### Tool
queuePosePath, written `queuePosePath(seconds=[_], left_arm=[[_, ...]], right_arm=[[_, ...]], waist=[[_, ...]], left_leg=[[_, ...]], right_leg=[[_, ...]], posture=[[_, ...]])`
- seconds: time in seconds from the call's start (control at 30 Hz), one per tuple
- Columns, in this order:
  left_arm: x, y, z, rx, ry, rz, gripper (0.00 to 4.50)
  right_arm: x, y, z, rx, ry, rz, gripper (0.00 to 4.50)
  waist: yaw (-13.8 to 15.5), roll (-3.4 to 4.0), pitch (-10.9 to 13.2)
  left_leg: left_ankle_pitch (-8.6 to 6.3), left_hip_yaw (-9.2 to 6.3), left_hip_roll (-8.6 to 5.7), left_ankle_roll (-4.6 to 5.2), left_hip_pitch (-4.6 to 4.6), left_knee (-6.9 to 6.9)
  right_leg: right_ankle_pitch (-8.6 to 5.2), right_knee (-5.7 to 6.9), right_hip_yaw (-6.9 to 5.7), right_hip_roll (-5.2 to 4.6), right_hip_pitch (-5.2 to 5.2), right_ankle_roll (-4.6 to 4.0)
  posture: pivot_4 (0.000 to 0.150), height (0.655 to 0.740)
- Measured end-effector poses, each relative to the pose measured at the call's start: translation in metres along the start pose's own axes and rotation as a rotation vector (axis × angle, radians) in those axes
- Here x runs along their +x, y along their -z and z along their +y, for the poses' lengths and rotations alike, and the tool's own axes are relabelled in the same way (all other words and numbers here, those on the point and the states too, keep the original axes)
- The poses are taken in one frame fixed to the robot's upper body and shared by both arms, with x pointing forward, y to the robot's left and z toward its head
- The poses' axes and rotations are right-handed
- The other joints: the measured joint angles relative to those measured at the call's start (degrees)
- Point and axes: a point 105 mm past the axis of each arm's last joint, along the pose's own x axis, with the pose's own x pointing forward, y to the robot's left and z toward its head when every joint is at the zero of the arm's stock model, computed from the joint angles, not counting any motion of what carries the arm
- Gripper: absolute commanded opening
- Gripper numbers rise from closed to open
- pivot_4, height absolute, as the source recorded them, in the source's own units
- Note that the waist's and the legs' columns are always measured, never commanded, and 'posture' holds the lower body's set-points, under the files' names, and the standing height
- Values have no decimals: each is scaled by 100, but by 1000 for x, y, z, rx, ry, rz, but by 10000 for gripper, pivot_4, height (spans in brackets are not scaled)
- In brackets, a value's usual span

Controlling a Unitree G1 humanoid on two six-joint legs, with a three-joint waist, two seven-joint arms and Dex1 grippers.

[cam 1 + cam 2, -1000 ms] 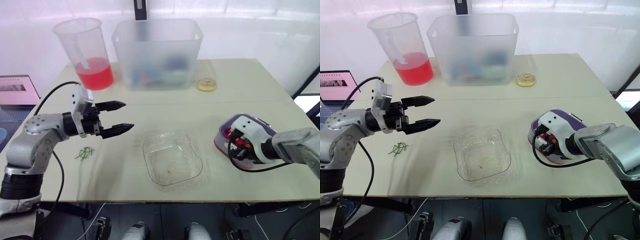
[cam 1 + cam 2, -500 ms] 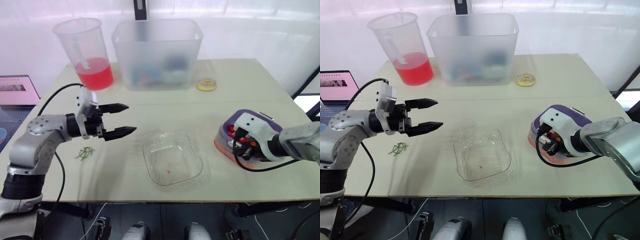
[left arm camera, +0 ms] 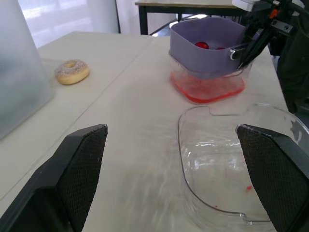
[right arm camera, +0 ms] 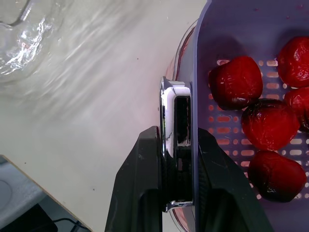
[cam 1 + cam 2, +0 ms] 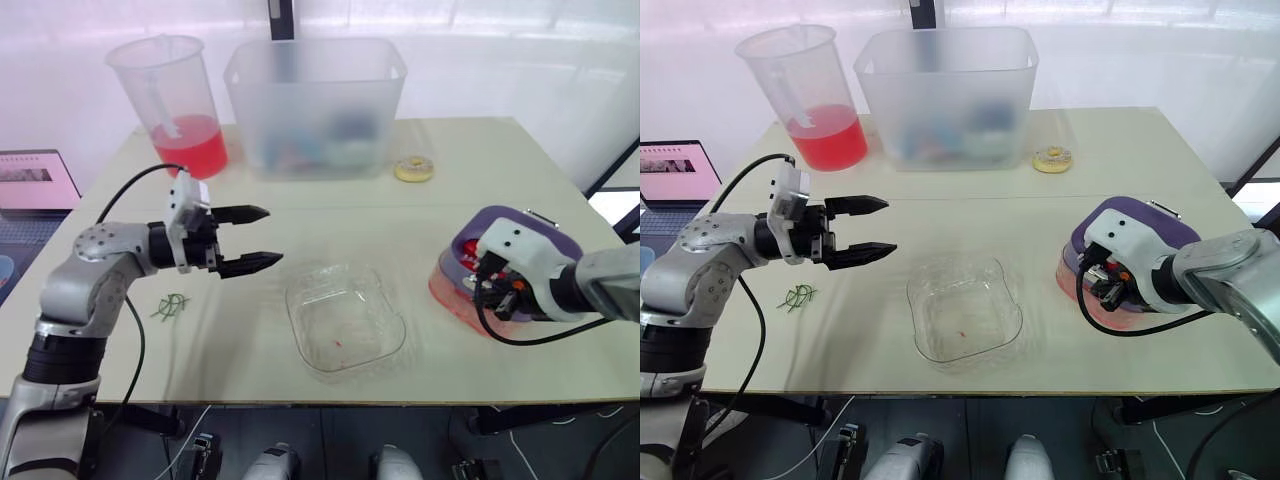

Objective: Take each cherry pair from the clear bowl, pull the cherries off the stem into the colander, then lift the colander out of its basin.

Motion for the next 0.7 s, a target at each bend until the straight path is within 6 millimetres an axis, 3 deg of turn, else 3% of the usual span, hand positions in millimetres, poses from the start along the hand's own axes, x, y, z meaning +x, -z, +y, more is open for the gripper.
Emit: queuePosePath(seconds=[0.2, 0.7], left_arm=[[1, 2, 1, -6, 8, 0, 45000], [5, 2, 4, -10, 22, -4, 45000]], right_arm=[[-23, -13, -2, -19, 14, -41, 2069], [-36, -15, 4, -5, -41, -64, 2069]], waist=[[-2, 0, 0], [2, 1, 0]], left_leg=[[0, 0, 1, 0, 0, -1], [0, 2, 1, 0, 0, 0]], right_leg=[[0, 0, -1, 2, 1, 0], [0, 2, -1, 1, 0, 0]], posture=[[1500, 7400], [1500, 7400]])
